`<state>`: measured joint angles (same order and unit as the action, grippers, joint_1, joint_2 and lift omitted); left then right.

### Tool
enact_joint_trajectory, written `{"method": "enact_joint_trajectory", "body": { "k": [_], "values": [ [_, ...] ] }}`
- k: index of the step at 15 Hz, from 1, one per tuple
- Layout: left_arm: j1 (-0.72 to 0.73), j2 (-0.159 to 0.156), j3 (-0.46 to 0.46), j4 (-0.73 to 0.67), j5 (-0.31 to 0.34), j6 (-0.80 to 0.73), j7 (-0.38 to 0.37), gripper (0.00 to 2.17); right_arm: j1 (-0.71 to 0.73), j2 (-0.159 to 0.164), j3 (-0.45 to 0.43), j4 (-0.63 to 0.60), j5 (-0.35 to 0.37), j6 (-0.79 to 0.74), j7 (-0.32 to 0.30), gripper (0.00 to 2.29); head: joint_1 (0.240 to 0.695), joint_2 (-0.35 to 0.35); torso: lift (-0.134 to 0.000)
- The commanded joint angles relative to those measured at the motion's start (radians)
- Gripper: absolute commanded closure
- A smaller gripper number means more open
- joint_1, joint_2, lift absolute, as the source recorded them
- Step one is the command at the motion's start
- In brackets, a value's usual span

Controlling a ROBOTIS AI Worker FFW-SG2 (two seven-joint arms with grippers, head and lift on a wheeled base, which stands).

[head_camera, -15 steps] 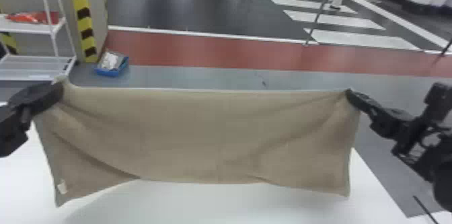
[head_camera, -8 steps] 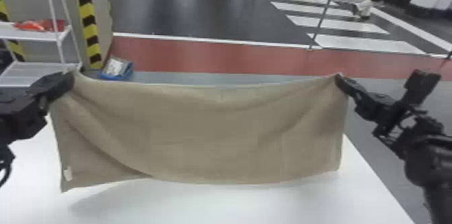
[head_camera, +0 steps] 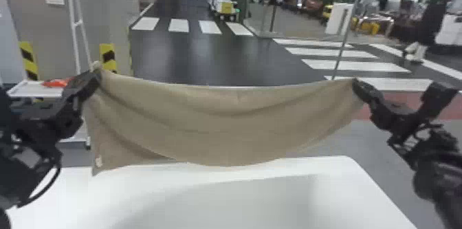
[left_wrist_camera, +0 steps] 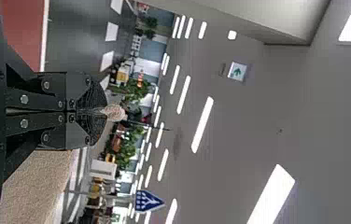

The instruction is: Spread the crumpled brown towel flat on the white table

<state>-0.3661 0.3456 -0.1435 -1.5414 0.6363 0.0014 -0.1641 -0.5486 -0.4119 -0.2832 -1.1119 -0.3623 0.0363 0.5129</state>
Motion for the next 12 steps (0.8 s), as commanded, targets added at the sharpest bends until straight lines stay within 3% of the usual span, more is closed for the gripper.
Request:
{"method": "enact_joint_trajectory", "body": {
  "k": [1,4,5,6,8,12],
  "values": [
    [0.061,0.003,0.001,0.030,0.013,-0.063,-0.054,1.72,0.125,-0.048,0.006,-0.035,-0.058,0.012,0.021,1.21,0.345,-0.194,-0.124],
    [0.286,-0.020,0.007,0.024,0.006,-0.229,-0.209,1.72,0.383,-0.050,-0.079,-0.126,-0.132,-0.040,0.111,1.21,0.420,-0.211,-0.124],
    [0.345,-0.025,0.004,0.021,0.002,-0.263,-0.238,1.72,0.441,-0.048,-0.102,-0.135,-0.145,-0.062,0.130,1.21,0.497,-0.231,-0.124],
    [0.398,-0.027,-0.001,0.012,-0.010,-0.297,-0.259,1.72,0.477,-0.048,-0.116,-0.147,-0.159,-0.071,0.136,1.21,0.538,-0.248,-0.124],
    [0.470,-0.028,0.002,-0.036,-0.043,-0.312,-0.255,1.72,0.553,-0.047,-0.151,-0.220,-0.194,-0.058,0.138,1.21,0.603,-0.281,-0.124],
    [0.647,-0.027,0.056,-0.175,-0.129,-0.340,-0.196,1.72,0.746,-0.010,-0.272,-0.408,-0.253,-0.037,0.165,1.21,0.673,-0.331,-0.124]
  ]
}}
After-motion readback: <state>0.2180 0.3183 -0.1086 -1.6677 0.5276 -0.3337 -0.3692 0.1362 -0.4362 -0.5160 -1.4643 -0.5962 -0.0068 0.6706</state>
